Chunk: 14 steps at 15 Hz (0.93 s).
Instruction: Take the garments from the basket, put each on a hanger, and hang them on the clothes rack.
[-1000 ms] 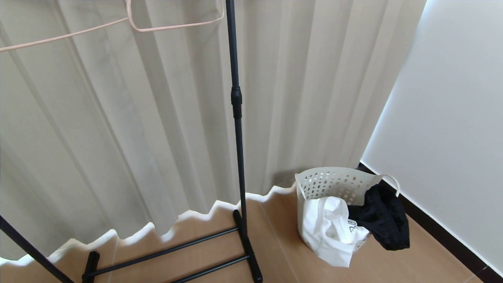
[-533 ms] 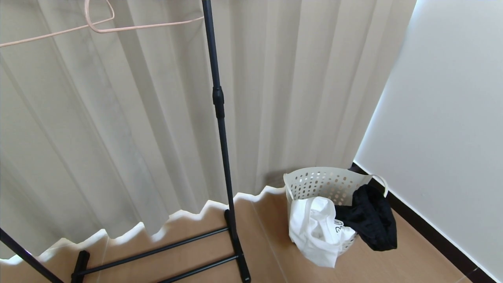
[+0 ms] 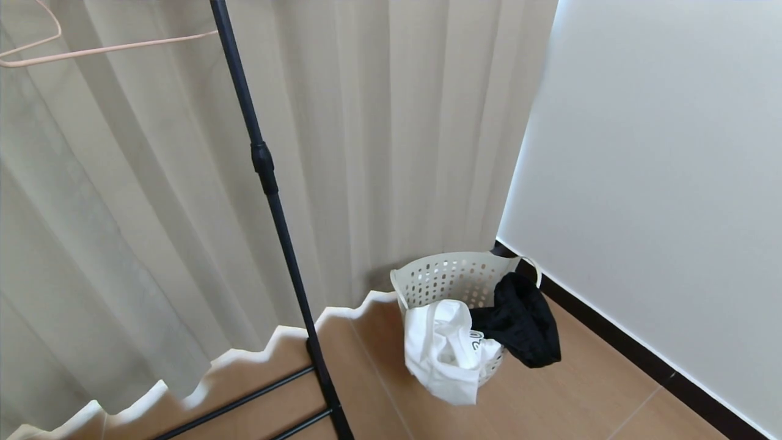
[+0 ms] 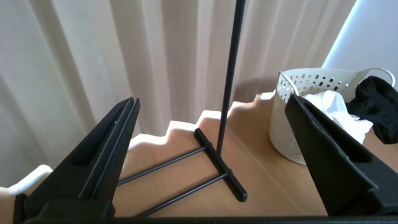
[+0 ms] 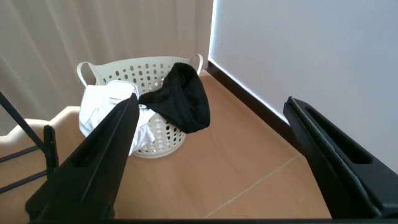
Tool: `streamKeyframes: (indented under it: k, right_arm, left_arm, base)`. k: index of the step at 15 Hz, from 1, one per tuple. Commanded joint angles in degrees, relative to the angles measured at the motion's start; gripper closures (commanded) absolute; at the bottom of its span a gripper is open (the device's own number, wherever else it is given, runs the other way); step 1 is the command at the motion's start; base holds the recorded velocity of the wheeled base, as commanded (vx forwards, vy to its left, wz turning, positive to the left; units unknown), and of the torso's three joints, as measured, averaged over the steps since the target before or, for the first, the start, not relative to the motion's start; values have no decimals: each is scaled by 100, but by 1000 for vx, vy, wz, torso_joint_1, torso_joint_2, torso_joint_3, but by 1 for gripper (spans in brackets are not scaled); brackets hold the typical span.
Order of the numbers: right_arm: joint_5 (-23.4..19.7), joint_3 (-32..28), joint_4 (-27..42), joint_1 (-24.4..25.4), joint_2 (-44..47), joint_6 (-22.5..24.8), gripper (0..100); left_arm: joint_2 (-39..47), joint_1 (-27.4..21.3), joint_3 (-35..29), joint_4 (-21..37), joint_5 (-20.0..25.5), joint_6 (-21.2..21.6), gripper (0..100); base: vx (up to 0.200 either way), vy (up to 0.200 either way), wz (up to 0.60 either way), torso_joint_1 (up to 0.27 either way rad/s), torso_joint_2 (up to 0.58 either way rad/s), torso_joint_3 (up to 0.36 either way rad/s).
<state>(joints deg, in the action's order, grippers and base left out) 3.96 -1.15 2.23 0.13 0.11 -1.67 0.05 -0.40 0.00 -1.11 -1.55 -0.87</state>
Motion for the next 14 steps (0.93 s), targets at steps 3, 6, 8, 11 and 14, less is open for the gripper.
streamKeyframes:
  k: [3,6,8,11,14]
  right_arm:
    - [-1,0,-3,4,7,9,0]
    - [-1,0,-3,4,7,9,0]
    - [-1,0,-3,4,-2,9,0]
    - [-1,0,-3,4,7,9,0]
    - [-1,0,-3,4,7,9,0]
  left_arm:
    - [4,-4,0,-3,-3,-1,0]
    - [4,-4,0,-3,-3,-10,0]
    - [4,-4,0,-3,-3,-10,0]
    - [4,-4,0,-3,-3,-10,0]
    - [4,-4,0,-3,-3,-10,0]
  base:
    - [0,0,0,0,0,0]
    - [0,0,0,2,3,-83]
    - [0,0,0,2,2,-173]
    - [0,0,0,4,2,-188]
    - [0,0,0,9,2,-196]
